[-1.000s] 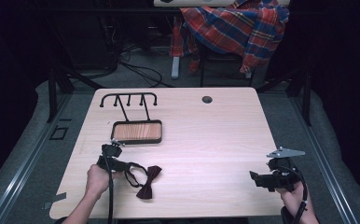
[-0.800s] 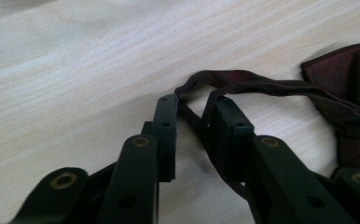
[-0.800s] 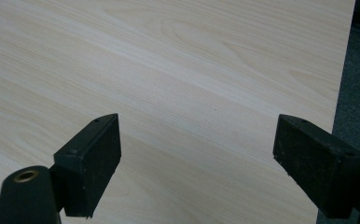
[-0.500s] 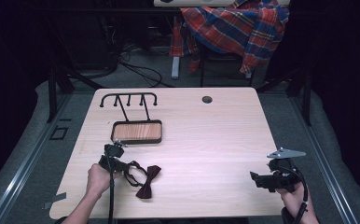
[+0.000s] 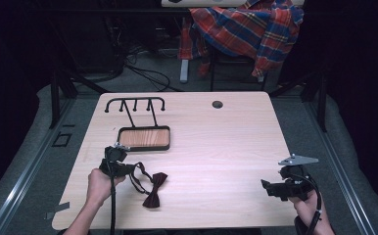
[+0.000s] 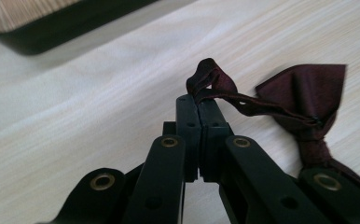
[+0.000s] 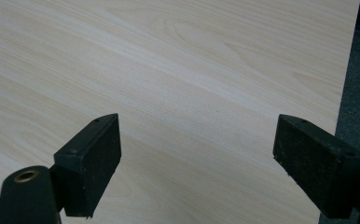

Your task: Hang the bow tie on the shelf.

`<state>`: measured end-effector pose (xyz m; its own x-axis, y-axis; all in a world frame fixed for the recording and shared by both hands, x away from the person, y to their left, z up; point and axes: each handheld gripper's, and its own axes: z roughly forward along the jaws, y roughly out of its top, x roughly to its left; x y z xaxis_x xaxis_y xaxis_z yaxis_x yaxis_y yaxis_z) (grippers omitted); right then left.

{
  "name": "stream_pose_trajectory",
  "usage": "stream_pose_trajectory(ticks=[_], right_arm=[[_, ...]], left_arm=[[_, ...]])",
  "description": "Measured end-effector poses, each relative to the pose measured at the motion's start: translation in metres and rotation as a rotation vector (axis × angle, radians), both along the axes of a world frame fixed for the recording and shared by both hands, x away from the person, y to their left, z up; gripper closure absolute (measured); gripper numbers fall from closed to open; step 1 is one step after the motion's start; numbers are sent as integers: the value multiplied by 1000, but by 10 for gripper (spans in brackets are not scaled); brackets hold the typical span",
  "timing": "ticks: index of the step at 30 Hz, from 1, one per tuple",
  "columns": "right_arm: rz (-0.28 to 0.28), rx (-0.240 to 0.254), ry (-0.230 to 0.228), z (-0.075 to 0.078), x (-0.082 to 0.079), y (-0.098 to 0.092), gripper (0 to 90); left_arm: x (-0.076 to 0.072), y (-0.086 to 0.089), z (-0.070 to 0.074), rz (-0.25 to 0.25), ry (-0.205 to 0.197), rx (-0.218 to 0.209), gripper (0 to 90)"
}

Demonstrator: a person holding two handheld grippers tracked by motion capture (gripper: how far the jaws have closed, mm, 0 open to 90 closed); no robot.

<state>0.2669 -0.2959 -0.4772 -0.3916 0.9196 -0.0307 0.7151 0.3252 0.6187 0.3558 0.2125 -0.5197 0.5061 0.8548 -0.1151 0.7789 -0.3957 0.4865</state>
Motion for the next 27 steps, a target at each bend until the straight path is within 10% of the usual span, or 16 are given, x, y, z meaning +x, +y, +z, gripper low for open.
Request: stream_pose_trajectory(ticks=[11,27], right_arm=[[-3,7,2,0,0,0,148],[33,6,11,-1,-1,1,148]], left_arm=[[-15,-12,26,-67,-156,70,893],[-17,-9,47,-100,-226,79,893]])
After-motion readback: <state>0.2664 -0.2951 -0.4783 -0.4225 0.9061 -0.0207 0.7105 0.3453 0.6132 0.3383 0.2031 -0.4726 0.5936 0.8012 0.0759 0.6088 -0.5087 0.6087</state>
